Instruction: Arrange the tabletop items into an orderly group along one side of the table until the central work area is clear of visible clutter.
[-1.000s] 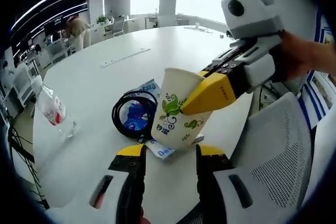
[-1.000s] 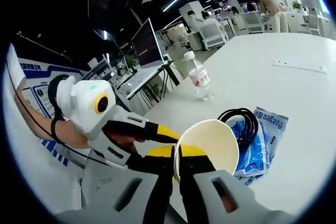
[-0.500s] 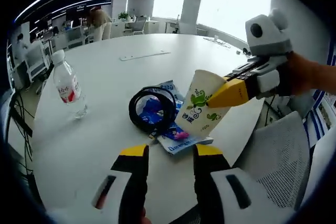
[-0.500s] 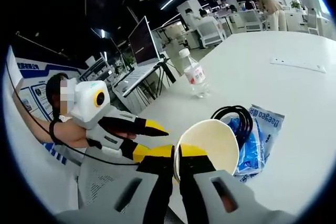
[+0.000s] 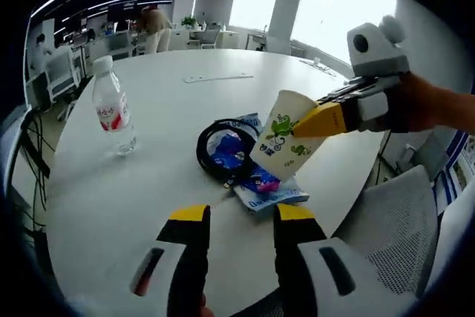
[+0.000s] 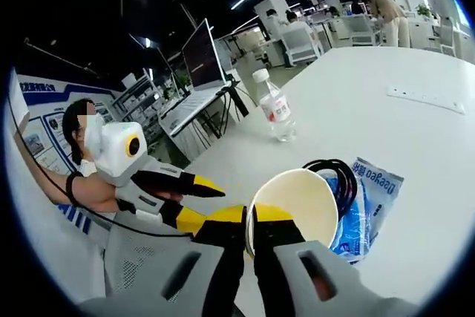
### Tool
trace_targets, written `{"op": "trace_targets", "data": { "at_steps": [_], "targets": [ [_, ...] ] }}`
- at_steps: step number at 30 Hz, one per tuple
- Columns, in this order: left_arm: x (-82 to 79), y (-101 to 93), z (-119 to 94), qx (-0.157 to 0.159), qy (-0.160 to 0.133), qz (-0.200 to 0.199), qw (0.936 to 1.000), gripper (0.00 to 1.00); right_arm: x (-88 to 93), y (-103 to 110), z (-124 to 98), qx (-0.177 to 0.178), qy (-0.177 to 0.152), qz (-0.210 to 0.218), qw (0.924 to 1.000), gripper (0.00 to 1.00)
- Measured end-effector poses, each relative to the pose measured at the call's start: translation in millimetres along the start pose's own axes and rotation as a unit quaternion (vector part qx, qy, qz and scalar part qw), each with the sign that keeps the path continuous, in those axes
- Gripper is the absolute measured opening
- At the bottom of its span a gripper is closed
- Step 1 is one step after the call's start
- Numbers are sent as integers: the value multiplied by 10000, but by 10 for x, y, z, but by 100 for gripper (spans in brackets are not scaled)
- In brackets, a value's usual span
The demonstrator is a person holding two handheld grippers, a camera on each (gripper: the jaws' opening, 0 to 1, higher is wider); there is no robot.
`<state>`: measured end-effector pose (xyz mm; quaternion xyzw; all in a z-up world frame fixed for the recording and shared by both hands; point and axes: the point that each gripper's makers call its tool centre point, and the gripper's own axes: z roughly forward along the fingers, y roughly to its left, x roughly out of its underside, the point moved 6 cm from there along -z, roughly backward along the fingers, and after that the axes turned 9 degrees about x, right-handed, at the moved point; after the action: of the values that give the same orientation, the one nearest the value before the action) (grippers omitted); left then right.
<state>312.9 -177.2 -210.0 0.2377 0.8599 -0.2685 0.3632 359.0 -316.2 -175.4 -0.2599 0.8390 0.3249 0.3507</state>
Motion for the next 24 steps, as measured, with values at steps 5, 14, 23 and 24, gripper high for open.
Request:
{"op": "trace_targets", "data": {
  "at_steps": [5, 14, 23, 24],
  "targets": [
    [30, 17, -25, -27, -21, -41, 10000, 33, -40, -19, 50, 24, 30, -83, 10000, 0],
    [73, 22, -64, -73, -86, -134, 9998, 34, -145, -34, 180, 24, 129, -326, 9994, 0],
    [115, -8, -65, -29, -63, -161, 9998, 35, -303, -115, 275, 29, 180, -539, 9984, 0],
    [117, -6, -65, -27, -59, -165, 9998, 35, -324, -131, 288, 39, 183, -562, 9982, 0]
  ]
}}
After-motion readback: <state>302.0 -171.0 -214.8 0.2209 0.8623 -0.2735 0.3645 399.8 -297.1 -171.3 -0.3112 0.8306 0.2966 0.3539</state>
